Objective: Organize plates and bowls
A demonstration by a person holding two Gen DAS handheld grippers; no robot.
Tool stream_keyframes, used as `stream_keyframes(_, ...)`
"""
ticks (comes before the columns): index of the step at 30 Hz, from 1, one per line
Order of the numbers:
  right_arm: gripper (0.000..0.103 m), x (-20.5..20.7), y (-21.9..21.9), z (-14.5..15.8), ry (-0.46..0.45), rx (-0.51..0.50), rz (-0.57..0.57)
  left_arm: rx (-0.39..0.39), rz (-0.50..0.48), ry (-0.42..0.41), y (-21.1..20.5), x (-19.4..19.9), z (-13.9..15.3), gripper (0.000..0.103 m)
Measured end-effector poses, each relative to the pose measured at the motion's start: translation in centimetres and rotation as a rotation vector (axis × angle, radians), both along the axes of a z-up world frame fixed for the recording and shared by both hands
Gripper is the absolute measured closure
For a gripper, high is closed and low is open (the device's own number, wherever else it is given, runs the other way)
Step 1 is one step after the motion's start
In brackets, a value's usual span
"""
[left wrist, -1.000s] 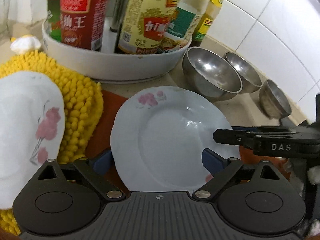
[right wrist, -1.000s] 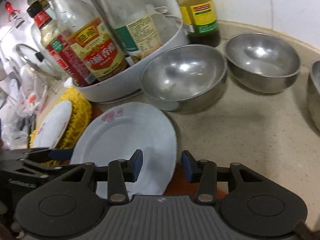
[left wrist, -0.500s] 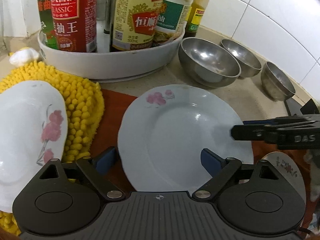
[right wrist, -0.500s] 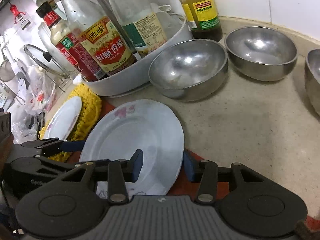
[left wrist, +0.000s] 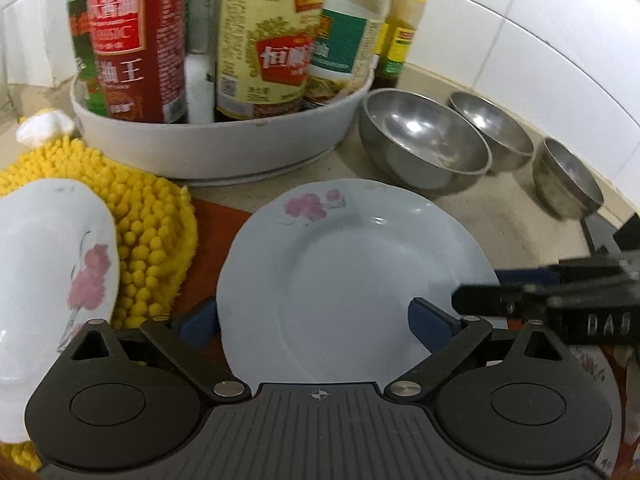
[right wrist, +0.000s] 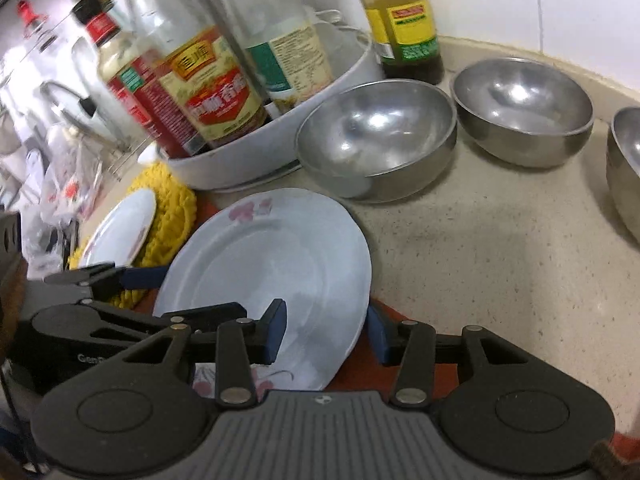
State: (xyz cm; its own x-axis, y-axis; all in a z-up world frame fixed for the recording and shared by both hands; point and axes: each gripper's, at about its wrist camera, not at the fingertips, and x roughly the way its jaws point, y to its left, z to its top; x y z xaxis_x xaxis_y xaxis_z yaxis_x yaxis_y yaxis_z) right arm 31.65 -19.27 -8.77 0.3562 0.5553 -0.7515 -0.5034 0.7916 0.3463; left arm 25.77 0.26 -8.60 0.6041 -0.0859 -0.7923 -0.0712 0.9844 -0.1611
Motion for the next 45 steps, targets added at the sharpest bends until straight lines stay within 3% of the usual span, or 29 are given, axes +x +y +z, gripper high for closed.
stream_keyframes(23,0.063,-1.7,-0.1,3.5,-0.059,0.053,-0.044,0.041,0.020,-0.106,0.0,-2.4,3.7,0.005)
stream_keyframes(35,0.063,-3.6,-1.8,5.7,-0.094,0.059,-0.102,0.044,-0.030,-0.141,-1.9,-3.3,5.2,0.005)
stream_keyframes(45,0.063,-6.3,-5.1,6.2,-0.085,0.053,-0.193,0.043,-0.129,-0.160,-5.3,-4.3,5.6,0.005)
